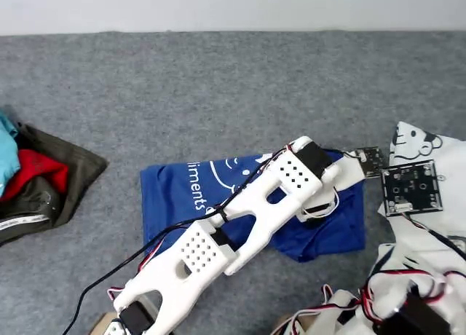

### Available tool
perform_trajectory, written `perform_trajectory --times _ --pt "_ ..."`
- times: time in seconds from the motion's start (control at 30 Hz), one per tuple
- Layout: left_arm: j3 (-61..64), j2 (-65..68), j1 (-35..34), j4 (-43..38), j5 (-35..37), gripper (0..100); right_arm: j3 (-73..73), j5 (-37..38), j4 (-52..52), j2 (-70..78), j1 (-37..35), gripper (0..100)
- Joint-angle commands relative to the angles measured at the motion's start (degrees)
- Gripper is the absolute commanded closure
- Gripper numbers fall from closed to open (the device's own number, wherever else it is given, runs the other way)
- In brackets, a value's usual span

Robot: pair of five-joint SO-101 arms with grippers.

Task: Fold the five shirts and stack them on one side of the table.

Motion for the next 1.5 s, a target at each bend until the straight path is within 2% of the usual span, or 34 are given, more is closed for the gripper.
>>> perform_trajectory --times 0.0,0.4,0.7,0.83,1.07,1.33,1.47 --pt "-1.98 0.44 0.35 -1.32 0.44 78 -0.26 -0.35 1.27 0.40 0.40 97.2" --pt "-6.73 0.88 4.66 1.41 0.53 89 -0.26 -0.35 1.36 0.40 0.40 97.2" --pt "-4.26 -6.15 7.74 1.32 0.53 94 -0.26 -0.35 1.36 0.31 0.40 97.2" --pt "-2.15 -6.33 6.07 1.23 0.53 93 -0.18 -0.44 1.36 0.31 0.40 97.2" --pt "-1.45 -6.15 0.62 1.14 0.53 82 2.81 -0.44 1.36 -0.04 0.40 97.2" --pt "-1.98 0.53 0.88 1.14 0.26 83 2.81 -0.26 1.27 -0.04 0.40 97.2" --pt "-1.98 1.32 0.88 1.14 0.26 89 2.81 -0.26 1.27 -0.04 0.40 97.2"
